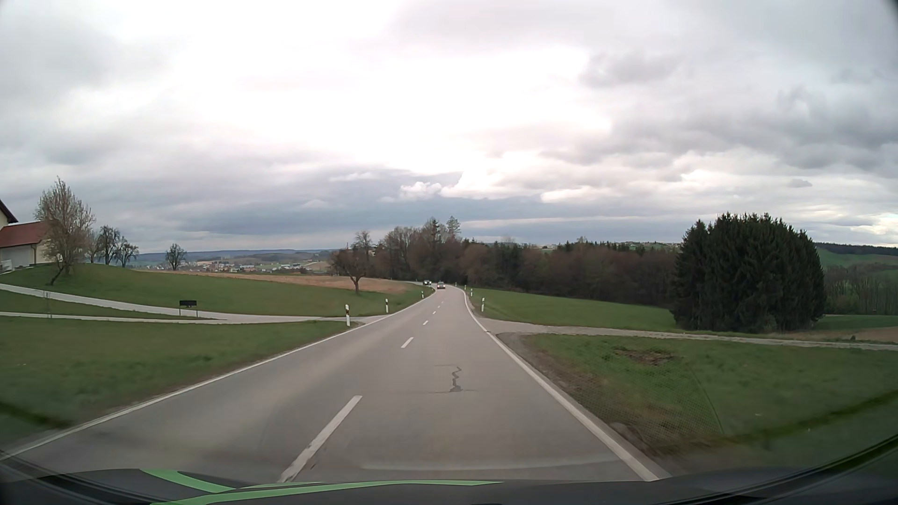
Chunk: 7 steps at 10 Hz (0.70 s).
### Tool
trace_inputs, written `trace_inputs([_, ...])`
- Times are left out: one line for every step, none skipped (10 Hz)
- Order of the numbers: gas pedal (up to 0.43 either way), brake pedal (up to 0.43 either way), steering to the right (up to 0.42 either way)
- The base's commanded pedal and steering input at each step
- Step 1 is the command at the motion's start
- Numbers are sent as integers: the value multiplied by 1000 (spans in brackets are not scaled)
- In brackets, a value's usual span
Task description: Follow the waypoints while adhering to traffic rules and regulations
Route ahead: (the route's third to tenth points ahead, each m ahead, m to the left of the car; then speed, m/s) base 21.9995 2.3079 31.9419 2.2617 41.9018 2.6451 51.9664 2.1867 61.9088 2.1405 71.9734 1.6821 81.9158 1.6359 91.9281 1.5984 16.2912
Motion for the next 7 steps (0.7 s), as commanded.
trace_inputs([0,0,5])
trace_inputs([0,0,4])
trace_inputs([0,0,4])
trace_inputs([0,0,4])
trace_inputs([0,0,3])
trace_inputs([0,6,4])
trace_inputs([0,12,3])
